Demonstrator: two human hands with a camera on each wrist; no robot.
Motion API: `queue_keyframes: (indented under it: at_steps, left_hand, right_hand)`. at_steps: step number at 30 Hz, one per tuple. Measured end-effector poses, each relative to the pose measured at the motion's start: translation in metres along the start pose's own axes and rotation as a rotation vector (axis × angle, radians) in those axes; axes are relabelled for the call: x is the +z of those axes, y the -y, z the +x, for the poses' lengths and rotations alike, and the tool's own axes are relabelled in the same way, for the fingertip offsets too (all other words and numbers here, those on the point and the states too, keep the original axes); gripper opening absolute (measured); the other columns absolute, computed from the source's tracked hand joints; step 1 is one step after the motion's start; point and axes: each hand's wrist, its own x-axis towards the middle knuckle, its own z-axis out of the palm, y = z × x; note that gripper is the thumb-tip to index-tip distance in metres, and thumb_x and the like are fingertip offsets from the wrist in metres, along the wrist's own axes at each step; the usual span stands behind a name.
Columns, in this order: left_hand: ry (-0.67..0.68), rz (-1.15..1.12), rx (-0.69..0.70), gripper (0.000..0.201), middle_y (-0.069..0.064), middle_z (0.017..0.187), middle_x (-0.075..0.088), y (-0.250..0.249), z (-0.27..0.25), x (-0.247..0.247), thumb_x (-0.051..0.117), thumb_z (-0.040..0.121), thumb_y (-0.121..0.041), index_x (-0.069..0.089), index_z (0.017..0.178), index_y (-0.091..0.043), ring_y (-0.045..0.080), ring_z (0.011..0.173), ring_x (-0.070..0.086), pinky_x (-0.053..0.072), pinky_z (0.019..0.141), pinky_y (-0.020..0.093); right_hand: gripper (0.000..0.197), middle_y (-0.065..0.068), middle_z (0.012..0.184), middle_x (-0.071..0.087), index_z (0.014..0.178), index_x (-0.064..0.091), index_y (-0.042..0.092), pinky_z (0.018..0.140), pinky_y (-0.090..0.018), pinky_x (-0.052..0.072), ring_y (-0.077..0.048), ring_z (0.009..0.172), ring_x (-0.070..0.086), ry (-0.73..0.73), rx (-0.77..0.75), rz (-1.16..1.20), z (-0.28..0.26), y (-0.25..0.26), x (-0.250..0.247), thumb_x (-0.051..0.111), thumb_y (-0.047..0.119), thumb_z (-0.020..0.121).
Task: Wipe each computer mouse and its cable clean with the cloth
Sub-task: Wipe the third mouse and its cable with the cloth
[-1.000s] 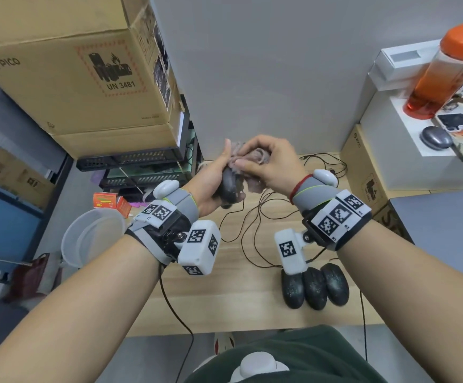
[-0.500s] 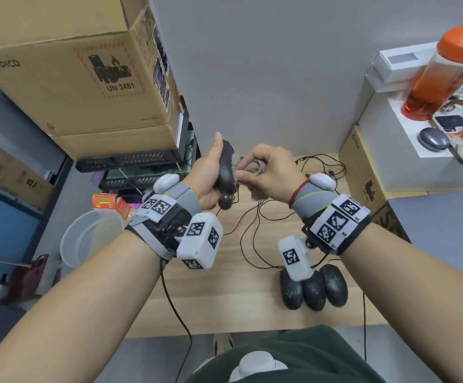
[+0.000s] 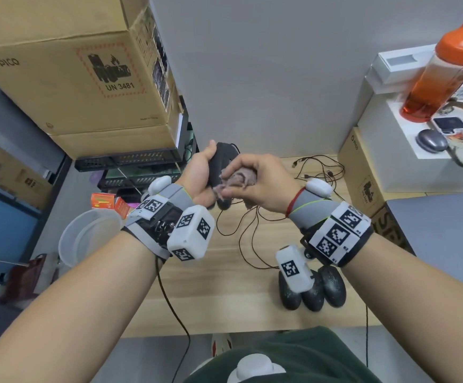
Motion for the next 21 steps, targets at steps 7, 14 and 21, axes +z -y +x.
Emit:
queue_keyframes:
  at_steps: [7,14,21]
  left_hand:
    - [0.016,-0.016,0.012,0.068,0.027,0.135,0.061,0.005,-0.002,0.001,0.037,0.105,-0.054,0.053,0.139,0.004,0.042,0.129,0.057,0.044,0.110,0.055]
    - [-0.025,0.008,0.004,0.070,0.025,0.109,0.071,-0.002,-0.003,-0.004,0.030,0.105,-0.059,0.062,0.116,0.002,0.033,0.085,0.075,0.062,0.064,0.038]
    - [0.017,0.025,0.039,0.069,0.025,0.116,0.068,0.004,0.002,0.003,0.022,0.108,-0.054,0.063,0.116,0.002,0.037,0.106,0.063,0.053,0.092,0.045]
  right_hand:
    - [0.050,0.010,0.097,0.065,0.099,0.056,0.033,0.081,-0.036,0.055,-0.013,0.088,0.065,-0.242,0.053,-0.105,0.009,-0.012,-0.011,0.090,0.030,0.063]
    - [0.042,0.011,0.091,0.071,0.100,0.066,0.026,0.083,-0.034,0.054,-0.010,0.086,0.066,-0.068,-0.090,-0.148,0.002,0.006,-0.001,0.088,0.026,0.064]
    - [0.030,0.011,0.074,0.067,0.088,0.066,0.024,0.065,-0.021,0.047,-0.002,0.064,0.061,-0.212,0.013,-0.123,0.015,0.005,-0.006,0.088,0.027,0.068]
